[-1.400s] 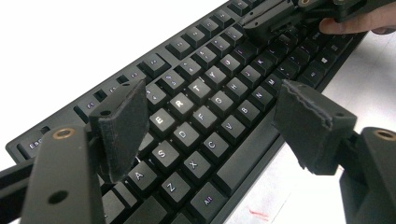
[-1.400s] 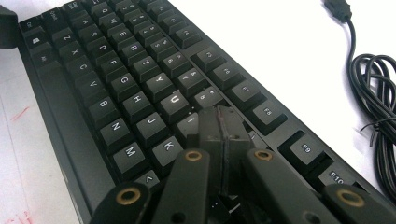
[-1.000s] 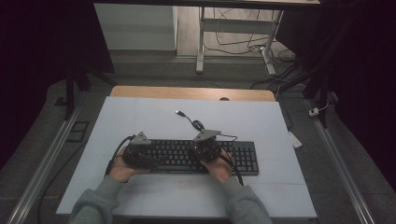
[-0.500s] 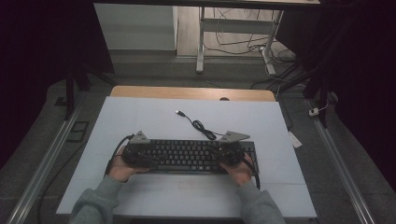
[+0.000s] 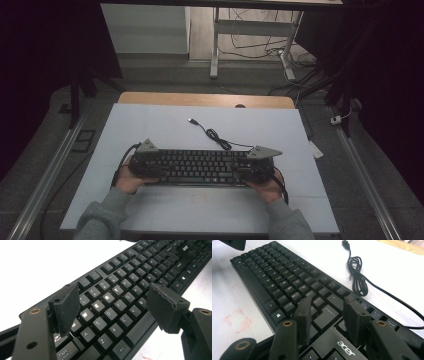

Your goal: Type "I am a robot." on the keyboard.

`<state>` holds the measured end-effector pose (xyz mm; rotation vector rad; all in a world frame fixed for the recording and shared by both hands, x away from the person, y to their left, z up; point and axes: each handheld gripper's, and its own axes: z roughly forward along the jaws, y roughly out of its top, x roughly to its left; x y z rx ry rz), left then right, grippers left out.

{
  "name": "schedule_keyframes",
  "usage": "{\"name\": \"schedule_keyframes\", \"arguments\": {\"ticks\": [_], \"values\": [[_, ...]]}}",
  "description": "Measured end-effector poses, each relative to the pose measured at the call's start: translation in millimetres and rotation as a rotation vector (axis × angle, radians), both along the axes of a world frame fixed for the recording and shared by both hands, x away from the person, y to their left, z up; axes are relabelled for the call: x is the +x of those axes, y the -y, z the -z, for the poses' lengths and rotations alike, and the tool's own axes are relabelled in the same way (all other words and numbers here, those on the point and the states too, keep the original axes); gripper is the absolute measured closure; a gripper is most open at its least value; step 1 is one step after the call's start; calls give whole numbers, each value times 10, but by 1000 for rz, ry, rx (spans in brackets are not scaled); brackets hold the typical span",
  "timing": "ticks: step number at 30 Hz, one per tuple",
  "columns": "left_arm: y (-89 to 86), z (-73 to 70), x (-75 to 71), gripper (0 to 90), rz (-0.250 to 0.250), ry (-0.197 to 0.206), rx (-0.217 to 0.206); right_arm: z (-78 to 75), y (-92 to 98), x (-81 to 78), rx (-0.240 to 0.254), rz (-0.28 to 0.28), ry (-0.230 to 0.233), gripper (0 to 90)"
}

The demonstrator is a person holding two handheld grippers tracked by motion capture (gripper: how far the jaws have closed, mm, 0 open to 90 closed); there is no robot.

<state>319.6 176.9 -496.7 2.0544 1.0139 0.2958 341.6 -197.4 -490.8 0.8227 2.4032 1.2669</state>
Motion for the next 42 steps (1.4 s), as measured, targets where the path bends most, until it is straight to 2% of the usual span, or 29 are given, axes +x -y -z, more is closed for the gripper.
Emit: {"name": "schedule_keyframes", "arguments": {"ticks": [11, 20, 25, 28, 31, 35, 42], "values": [[-20, 17, 13, 294, -14, -3, 8, 10, -11, 13, -13, -2, -2, 573], [-19, 7, 4, 389, -17, 6, 5, 19, -33, 10, -21, -8, -1, 568], [-14, -9, -7, 474, -10, 16, -16, 22, -36, 10, -24, -10, -2, 568], [-3, -15, -15, 554, 1, 23, -19, 25, -37, 11, -25, -9, -4, 567], [10, -18, -23, 676, 11, 30, -21, 29, -37, 13, -27, -10, -4, 566], [37, -18, -29, 881, 39, 28, -39, 33, -38, 15, -31, -8, -3, 565], [202, 25, -30, 890, 85, 18, -15, 41, -45, 19, -35, -11, -2, 564]]}}
